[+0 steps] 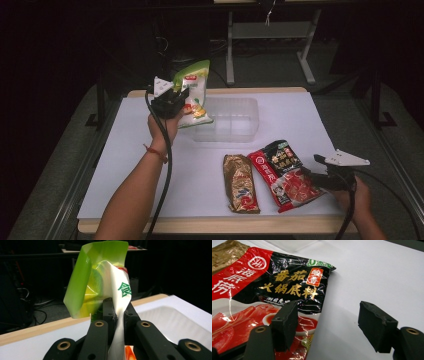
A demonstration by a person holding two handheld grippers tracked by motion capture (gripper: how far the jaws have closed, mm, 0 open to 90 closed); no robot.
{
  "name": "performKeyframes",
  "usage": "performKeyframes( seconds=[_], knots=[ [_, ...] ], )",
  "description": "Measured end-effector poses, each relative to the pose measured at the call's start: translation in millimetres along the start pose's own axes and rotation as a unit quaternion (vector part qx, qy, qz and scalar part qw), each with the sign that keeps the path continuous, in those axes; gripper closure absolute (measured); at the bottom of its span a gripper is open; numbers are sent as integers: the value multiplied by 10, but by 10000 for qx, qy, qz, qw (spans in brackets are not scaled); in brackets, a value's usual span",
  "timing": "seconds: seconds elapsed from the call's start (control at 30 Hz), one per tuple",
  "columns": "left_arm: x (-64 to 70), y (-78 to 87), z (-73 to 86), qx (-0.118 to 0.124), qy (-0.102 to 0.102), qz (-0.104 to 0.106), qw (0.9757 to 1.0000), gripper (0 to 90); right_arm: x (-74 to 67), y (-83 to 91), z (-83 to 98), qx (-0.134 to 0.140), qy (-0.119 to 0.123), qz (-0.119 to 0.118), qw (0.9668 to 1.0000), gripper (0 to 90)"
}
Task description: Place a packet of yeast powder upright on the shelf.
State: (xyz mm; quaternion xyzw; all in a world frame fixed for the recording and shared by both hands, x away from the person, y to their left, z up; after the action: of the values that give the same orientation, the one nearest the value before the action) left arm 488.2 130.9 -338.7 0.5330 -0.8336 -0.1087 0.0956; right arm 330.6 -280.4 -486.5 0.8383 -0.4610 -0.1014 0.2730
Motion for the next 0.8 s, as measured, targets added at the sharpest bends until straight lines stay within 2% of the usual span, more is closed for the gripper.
performKeyframes(
  seconds=[0.03,0.07,0.13,0.27,0.33,0.5,0.63,0.77,0.8],
  knots=[
    [10,-62,-5,-13,-66,-149,9999,839,-1,1,1,-2,-5,-3,10000,318],
    [21,-115,-2,-56,-77,-202,9998,839,-2,4,4,-4,-7,-4,10000,318],
    [39,-220,6,-153,-252,-422,9987,839,-3,9,7,3,0,-1,10000,319],
    [46,-386,28,-182,-220,-689,9972,839,-6,21,14,13,1,-18,10000,321],
    [66,-456,63,-264,-280,-801,9960,839,-10,21,11,18,8,-12,10000,322],
    [128,-587,164,-361,-319,-915,9946,838,-18,5,10,4,44,-28,10000,321],
    [159,-618,153,-411,-525,-1038,9924,838,-16,7,10,11,48,-16,10000,321],
    [187,-672,122,-445,-419,-1129,9917,838,-24,-1,4,7,58,-16,10000,321],
    [209,-688,121,-428,-348,-1099,9924,838,-28,-4,3,-7,75,-11,10000,321]
  ],
)
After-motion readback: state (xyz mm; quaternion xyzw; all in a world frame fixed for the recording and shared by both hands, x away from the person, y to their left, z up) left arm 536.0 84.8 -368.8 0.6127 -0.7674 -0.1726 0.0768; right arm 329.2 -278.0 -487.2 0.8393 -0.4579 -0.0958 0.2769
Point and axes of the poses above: each handheld gripper's, and its own axes: y roughly backward along the jaws, z roughly out of its underside, x roughly to its right, the point moved 7 cm from there along -y, roughly forward along the jaws, and after that the axes turned 2 degrees about y, right-handed, at the moved point
